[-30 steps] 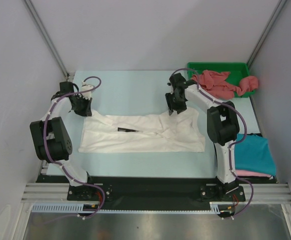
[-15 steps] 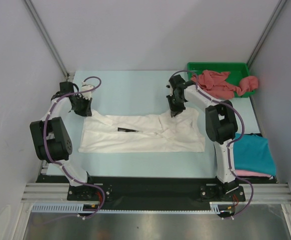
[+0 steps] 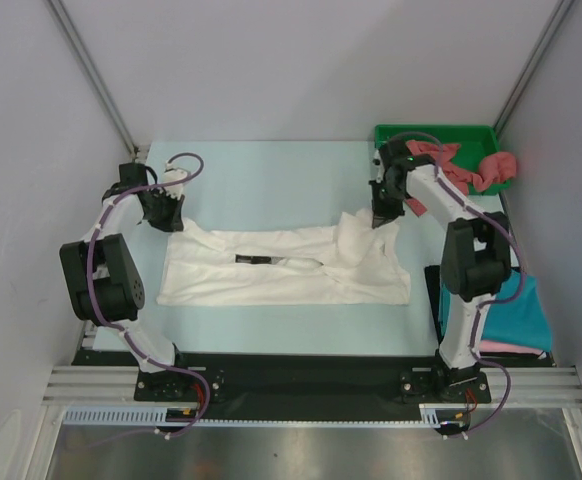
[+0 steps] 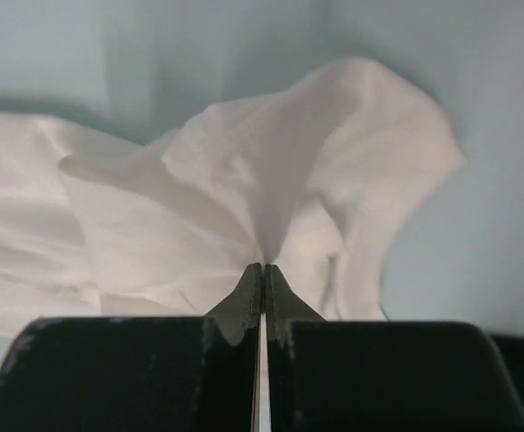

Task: Fold and stack the t-shirts
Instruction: Fold the tshirt

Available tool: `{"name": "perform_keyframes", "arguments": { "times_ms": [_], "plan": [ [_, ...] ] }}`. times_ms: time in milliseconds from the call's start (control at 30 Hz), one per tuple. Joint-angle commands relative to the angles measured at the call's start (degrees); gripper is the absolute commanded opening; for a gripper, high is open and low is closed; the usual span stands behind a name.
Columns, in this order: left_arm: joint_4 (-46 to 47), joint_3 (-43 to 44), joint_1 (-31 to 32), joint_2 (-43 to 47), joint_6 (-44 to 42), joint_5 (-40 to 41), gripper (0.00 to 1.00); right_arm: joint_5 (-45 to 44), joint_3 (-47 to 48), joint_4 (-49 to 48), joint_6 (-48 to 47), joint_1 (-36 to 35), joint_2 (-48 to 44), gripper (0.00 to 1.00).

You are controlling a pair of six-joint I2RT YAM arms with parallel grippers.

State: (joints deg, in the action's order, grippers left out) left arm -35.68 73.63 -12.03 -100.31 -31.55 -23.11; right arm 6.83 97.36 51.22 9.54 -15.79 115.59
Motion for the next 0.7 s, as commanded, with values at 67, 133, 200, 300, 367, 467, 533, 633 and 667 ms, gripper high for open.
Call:
{"name": "perform_keyframes", "arguments": {
  "times_ms": [67, 133, 200, 300, 367, 467, 533, 633, 667],
  "plan": [
    [0.3, -0.7, -0.1, 4.9, -6.7, -1.5, 0.00, -0.5, -10.1, 5.5, 1.0, 4.9, -13.0, 0.00],
    [-0.3, -2.2, -0.1, 5.5, -8.5, -1.5, 0.00, 0.4, -13.1, 6.4, 1.2, 6.2, -15.5, 0.00],
    [-0.9, -3.5, -0.1, 6.6, -11.5, -1.7, 0.00, 1.5, -17.5, 7.7, 1.9, 6.7, -19.0, 0.00],
    [-1.4, -6.5, -0.3, 7.8, -15.7, -1.6, 0.00, 5.5, -24.8, 6.7, 3.2, 7.5, -23.5, 0.00],
    [-3.1, -7.8, -0.6, 8.5, -19.7, -1.8, 0.01, 5.9, -27.9, 5.4, 3.9, 7.6, -25.7, 0.00],
    [-7.2, -8.3, -1.8, 9.9, -26.3, -3.0, 0.26, 6.2, -32.1, 3.1, 5.1, 8.0, -27.3, 0.00],
    [-11.1, -7.9, -1.9, 10.9, -31.2, -2.6, 0.46, 7.5, -33.2, 1.9, 5.4, 8.1, -27.5, 0.00],
    [-17.0, -7.1, -1.8, 12.9, -39.3, -1.0, 0.61, 8.1, -33.2, 0.5, 5.6, 8.0, -26.6, 0.00],
    [-16.7, -7.1, -1.4, 13.8, -40.2, -0.3, 0.66, 8.2, -33.1, 0.0, 5.5, 8.0, -26.5, 0.00]
  ]
}}
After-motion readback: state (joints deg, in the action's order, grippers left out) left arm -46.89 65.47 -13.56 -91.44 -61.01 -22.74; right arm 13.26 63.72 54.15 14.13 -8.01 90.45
